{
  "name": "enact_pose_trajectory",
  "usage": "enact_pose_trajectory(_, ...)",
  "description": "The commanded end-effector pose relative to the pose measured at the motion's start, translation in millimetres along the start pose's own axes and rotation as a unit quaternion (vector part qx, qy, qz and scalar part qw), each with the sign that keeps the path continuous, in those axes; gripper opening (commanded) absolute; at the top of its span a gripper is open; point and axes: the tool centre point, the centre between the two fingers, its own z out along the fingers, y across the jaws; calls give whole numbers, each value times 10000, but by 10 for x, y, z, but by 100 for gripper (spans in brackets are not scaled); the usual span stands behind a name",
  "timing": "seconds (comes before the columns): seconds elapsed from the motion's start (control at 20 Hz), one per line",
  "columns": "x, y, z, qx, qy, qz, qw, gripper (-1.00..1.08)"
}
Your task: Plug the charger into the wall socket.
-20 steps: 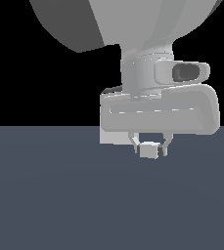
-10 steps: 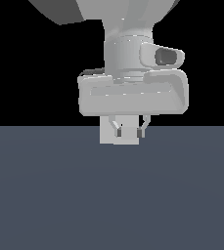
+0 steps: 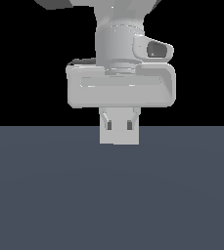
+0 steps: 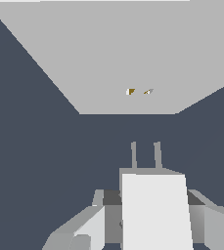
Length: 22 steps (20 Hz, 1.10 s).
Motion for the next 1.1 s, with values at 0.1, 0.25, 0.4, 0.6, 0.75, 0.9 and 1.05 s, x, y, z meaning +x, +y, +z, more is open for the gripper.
enact_pose_trajectory(0.1, -2, -25, -19, 22, -5, -92, 10000, -100)
enact_pose_trajectory(0.25, -4, -18, -12, 18, -7, -63, 10000, -100)
enact_pose_trajectory(0.4, -5, -15, -9, 15, -7, -49, 10000, -100)
enact_pose_trajectory(0.6, -4, -13, -10, 15, -7, -49, 10000, -100)
enact_pose_trajectory(0.75, 23, -13, -4, 15, -7, -49, 10000, -100)
enact_pose_trajectory(0.9, 82, -14, 9, 15, -7, -49, 10000, -100)
enact_pose_trajectory(1.05, 173, -16, 28, 15, -7, -49, 10000, -100)
